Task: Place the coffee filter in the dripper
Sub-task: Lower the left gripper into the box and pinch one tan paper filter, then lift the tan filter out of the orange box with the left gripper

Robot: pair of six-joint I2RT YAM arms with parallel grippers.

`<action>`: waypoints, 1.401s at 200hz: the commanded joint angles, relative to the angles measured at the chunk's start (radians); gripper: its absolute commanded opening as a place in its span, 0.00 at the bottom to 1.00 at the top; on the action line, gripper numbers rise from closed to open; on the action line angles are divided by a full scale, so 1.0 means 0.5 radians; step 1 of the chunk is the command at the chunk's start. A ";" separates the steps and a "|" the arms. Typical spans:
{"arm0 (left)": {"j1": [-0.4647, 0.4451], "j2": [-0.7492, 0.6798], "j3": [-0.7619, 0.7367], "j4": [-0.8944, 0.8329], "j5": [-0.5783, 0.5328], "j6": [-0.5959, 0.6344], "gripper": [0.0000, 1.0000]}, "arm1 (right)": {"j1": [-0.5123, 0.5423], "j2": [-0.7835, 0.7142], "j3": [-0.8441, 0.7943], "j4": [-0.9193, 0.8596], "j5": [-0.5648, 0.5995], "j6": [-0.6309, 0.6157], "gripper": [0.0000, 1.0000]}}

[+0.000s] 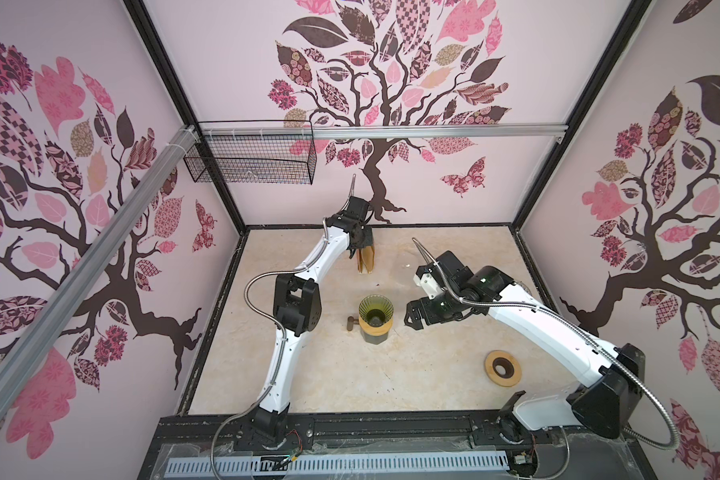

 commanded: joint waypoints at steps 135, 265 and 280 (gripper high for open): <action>0.000 -0.473 -0.226 -0.110 0.138 -0.046 0.00 | -0.008 -0.136 0.088 -0.001 0.114 0.020 1.00; 0.011 -1.332 -0.649 -0.441 0.426 -0.341 0.00 | -0.008 -0.273 0.508 -0.077 0.379 -0.065 1.00; 0.010 -1.452 -0.759 -0.471 0.525 -0.421 0.00 | -0.008 -0.285 0.539 -0.046 0.409 -0.065 1.00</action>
